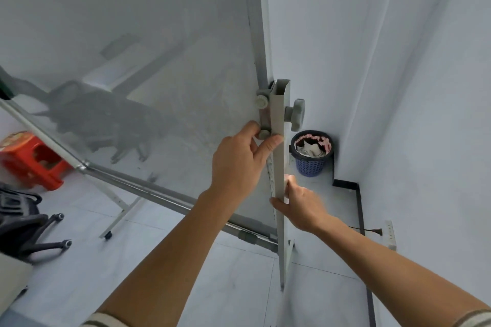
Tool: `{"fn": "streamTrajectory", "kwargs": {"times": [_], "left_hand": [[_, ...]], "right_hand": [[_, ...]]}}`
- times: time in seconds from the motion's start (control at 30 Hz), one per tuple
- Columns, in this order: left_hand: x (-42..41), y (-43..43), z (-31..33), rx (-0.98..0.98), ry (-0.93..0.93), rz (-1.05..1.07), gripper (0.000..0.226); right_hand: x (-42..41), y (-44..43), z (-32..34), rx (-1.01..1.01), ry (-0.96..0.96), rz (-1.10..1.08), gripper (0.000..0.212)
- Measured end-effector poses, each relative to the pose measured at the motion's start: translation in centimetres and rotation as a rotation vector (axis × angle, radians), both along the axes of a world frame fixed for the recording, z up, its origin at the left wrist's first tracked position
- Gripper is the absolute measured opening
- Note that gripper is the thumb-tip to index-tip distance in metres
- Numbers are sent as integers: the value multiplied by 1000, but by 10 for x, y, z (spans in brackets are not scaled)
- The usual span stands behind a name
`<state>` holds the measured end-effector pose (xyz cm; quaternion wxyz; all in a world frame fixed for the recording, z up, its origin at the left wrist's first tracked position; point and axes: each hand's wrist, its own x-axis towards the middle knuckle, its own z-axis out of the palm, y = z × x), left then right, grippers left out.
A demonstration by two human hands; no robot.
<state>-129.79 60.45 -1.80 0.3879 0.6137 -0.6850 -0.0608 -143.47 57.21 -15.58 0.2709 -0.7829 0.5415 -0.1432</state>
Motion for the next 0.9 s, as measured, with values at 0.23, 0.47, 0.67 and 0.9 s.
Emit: {"fn": "streamTrajectory", "kwargs": {"times": [0.23, 0.47, 0.67, 0.9], "left_hand": [[3, 93, -2, -41, -15, -124, 35], [14, 208, -3, -80, -93, -257, 35], [11, 304, -4, -63, -61, -339, 39], [1, 412, -8, -87, -60, -338, 43]], "right_hand": [[-2, 109, -4, 16, -5, -133, 43], [17, 252, -2, 44, -37, -366, 40], [19, 360, 6, 48, -19, -413, 37], [5, 468, 4, 35, -24, -417, 39]]}}
